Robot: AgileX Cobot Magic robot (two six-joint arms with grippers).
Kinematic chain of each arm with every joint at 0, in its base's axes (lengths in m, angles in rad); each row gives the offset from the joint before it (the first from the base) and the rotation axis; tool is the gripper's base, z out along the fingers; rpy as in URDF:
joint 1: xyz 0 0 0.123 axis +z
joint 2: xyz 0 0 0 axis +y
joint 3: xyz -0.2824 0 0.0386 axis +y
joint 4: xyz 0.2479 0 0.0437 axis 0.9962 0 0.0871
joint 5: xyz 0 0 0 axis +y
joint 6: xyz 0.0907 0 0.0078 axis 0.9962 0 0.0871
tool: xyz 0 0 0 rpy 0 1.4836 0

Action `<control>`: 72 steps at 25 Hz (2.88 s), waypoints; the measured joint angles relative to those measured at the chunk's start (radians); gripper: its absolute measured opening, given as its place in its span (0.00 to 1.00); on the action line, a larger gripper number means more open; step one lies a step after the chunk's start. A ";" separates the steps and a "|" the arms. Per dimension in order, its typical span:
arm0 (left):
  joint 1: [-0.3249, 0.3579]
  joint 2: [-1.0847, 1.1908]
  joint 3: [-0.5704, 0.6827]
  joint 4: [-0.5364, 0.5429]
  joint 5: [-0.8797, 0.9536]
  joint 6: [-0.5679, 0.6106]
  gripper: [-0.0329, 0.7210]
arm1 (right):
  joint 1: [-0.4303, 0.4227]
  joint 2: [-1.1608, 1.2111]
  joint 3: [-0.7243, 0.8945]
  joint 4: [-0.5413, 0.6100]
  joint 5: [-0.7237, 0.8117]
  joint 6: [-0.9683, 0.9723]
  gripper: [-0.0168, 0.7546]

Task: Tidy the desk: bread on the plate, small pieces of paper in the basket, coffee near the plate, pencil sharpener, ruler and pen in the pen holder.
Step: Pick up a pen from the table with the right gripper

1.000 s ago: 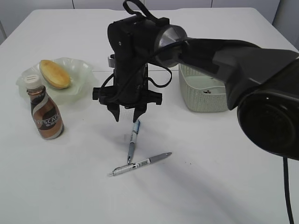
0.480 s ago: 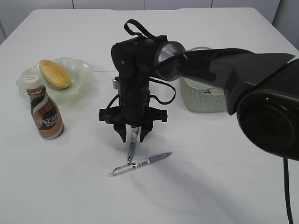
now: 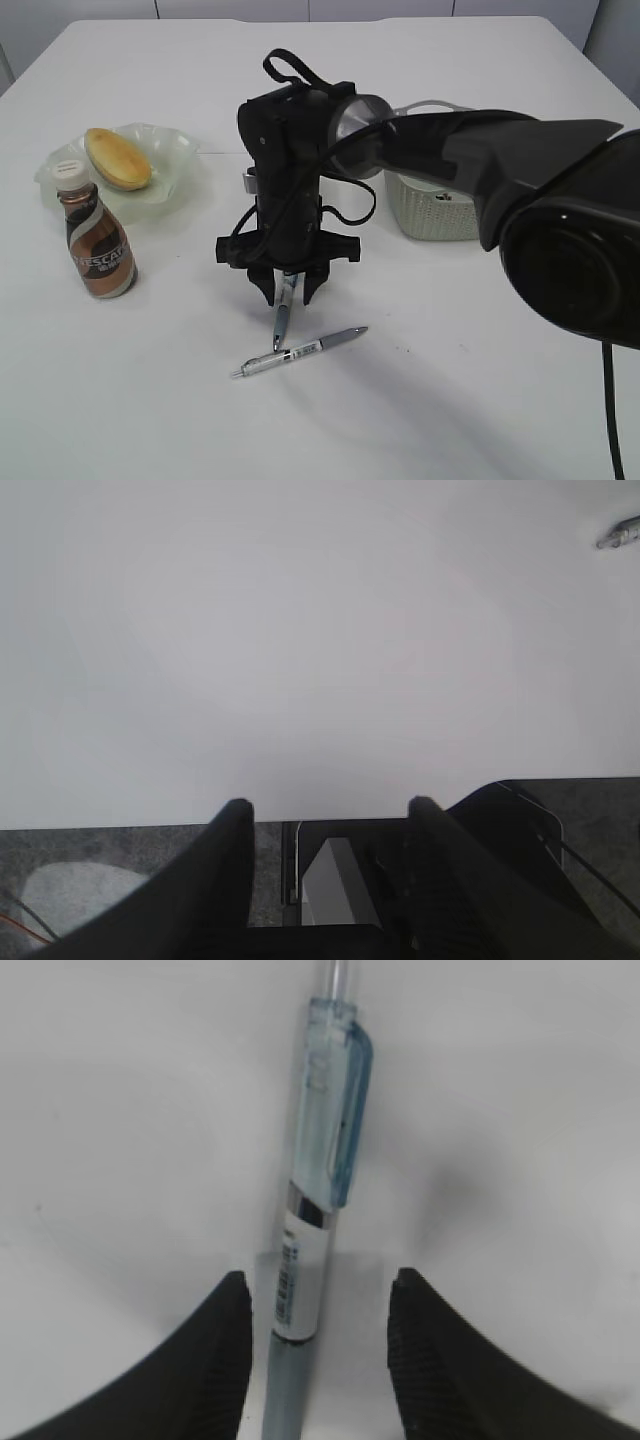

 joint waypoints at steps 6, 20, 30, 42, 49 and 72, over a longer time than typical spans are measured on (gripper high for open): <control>0.000 0.000 0.000 -0.004 0.000 0.000 0.52 | 0.000 0.022 -0.005 0.012 -0.001 0.000 0.45; 0.000 0.000 0.000 -0.011 0.000 0.000 0.52 | 0.000 0.028 -0.014 0.012 -0.001 0.001 0.45; 0.000 0.000 0.000 -0.012 0.000 0.001 0.52 | 0.000 0.028 -0.014 0.012 -0.001 -0.003 0.45; 0.000 0.000 0.000 -0.015 0.000 0.001 0.52 | 0.000 0.028 -0.014 0.040 -0.001 -0.005 0.34; 0.000 -0.002 0.000 -0.028 0.000 0.001 0.52 | 0.000 0.028 -0.014 0.029 -0.001 -0.007 0.31; 0.000 -0.029 0.000 -0.066 0.001 0.001 0.52 | 0.000 0.028 -0.014 0.031 -0.003 -0.009 0.13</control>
